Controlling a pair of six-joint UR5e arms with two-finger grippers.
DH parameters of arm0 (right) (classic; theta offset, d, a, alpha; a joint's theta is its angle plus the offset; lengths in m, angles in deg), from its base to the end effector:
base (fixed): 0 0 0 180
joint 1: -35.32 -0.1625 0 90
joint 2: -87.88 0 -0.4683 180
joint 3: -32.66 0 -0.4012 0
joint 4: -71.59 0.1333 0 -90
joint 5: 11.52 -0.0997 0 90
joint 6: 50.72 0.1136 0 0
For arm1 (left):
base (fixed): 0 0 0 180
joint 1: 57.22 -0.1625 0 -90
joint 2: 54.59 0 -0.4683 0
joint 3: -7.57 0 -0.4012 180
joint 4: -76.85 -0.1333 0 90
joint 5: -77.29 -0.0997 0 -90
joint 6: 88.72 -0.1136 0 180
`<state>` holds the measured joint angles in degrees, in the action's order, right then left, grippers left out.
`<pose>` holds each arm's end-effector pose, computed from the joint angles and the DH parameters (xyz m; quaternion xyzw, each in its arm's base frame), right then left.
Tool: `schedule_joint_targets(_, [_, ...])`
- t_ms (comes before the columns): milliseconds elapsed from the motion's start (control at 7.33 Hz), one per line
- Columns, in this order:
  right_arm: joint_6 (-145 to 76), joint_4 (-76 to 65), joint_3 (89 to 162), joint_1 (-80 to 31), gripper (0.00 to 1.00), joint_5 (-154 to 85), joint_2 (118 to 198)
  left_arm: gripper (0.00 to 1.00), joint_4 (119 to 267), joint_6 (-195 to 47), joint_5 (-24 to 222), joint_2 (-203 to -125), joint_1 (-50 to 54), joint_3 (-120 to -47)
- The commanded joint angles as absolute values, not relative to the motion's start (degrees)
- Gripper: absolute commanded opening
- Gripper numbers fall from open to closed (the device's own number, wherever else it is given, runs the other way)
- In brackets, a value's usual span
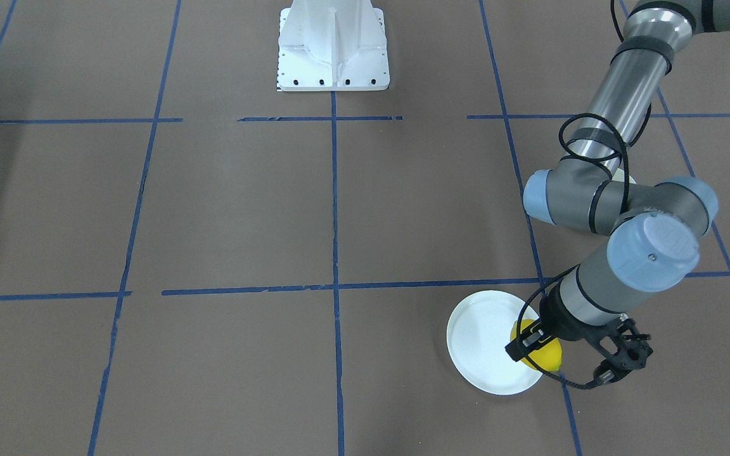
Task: Move lemon from plate to bowl
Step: 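Carry the lemon with the left gripper over to the white bowl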
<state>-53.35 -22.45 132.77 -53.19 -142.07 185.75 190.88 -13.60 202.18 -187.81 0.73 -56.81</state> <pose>0.0481 -0.4351 0.7001 -0.0113 -0.3466 -0.0283 0.9375 0.3876 -0.7478 0.3859 -0.0243 0.4392 -0.2282 0.8686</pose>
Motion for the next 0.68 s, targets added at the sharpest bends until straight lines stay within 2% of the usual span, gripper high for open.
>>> schedule_joint_targets(0, [-53.35, -22.45, 132.77, -53.19, 1.00, -142.03, 185.70, 0.00, 173.69, -30.45, 202.27, -177.95, 4.02, -79.50])
schedule_joint_targets(273, [-53.35, -22.45, 132.77, -53.19, 1.00, -142.03, 185.70, 0.00, 161.18, -47.16, 201.57, -168.28, 6.67, -97.46])
schedule_joint_targets(545, [-53.35, -22.45, 132.77, -53.19, 1.00, -142.03, 185.70, 0.00, 162.09, -54.06, 201.22, -154.15, 6.94, -108.92])
